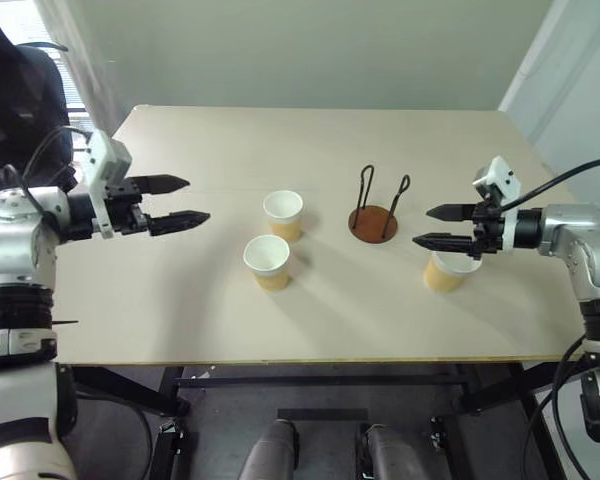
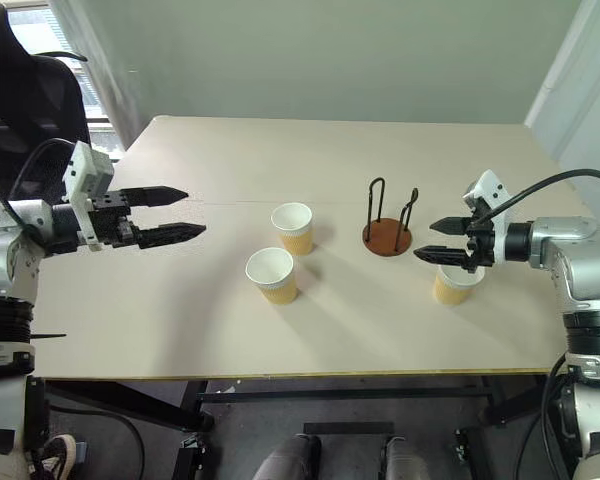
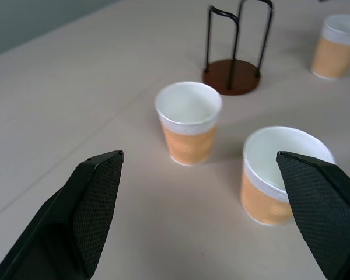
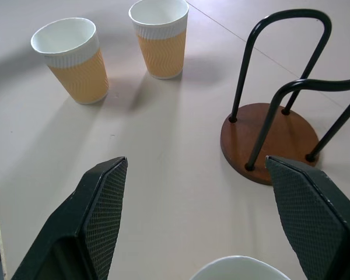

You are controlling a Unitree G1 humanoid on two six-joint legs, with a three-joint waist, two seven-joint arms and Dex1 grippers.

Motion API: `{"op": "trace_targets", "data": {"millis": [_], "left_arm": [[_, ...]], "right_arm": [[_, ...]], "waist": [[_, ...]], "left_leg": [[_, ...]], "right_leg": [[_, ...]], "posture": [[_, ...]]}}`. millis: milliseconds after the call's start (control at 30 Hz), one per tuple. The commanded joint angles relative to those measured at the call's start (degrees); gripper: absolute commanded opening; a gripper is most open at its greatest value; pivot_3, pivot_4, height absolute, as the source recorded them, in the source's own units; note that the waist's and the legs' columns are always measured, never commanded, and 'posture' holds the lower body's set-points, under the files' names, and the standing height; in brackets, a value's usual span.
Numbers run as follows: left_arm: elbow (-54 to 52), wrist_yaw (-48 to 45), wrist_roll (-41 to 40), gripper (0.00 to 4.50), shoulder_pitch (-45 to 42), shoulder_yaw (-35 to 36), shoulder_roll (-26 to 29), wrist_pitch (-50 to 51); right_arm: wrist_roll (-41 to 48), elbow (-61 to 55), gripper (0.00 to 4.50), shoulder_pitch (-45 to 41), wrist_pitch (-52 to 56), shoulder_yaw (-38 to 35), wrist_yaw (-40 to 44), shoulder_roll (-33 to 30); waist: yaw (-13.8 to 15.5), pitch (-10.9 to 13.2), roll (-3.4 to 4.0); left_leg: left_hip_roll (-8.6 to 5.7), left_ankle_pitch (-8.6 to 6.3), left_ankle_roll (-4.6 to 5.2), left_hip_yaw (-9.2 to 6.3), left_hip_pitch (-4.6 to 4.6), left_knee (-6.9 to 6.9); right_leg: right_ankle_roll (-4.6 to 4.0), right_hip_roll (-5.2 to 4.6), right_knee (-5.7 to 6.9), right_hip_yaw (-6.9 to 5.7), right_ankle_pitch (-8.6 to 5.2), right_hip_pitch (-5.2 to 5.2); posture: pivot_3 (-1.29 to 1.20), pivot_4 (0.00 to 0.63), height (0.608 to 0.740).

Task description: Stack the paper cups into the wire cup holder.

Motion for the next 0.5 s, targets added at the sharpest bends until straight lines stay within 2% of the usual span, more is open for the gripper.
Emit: {"op": "trace_targets", "data": {"millis": [33, 267, 500], "left_arm": [[1.32, -2.96, 1.4, 4.5, -4.95, -1.61, 0.73, -1.12], [6.17, -2.52, 3.46, 4.5, -12.73, -3.68, -4.45, -4.37], [14.45, -1.99, 8.01, 4.5, -17.14, -5.17, -7.12, -13.66]], "right_arm": [[0.72, -2.58, 3.81, 0.5, -1.83, -0.96, -0.49, -0.8], [0.31, -3.84, 3.81, 2.61, -3.61, -1.09, -2.76, -0.66], [0.21, -5.51, 3.81, 1.87, -2.49, -0.57, -4.07, -1.03]], "waist": [[0.0, 0.0, 0.0], [0.2, 0.0, -0.07], [-0.26, 0.02, -0.09]], "left_leg": [[0.0, 0.0, 0.0, 0.0, 0.0, 0.0], [-0.05, 0.05, 0.07, 0.05, -0.05, 0.03], [0.02, 0.03, 0.12, 0.09, -0.04, 0.03]], "right_leg": [[0.0, 0.0, 0.0, 0.0, 0.0, 0.0], [0.0, -0.04, -0.02, 0.1, 0.0, 0.01], [0.33, 0.0, -0.04, 0.09, 0.02, 0.0]], "posture": [[0.0, 0.15, 0.74], [0.0, 0.15, 0.74], [0.0, 0.15, 0.74]]}}
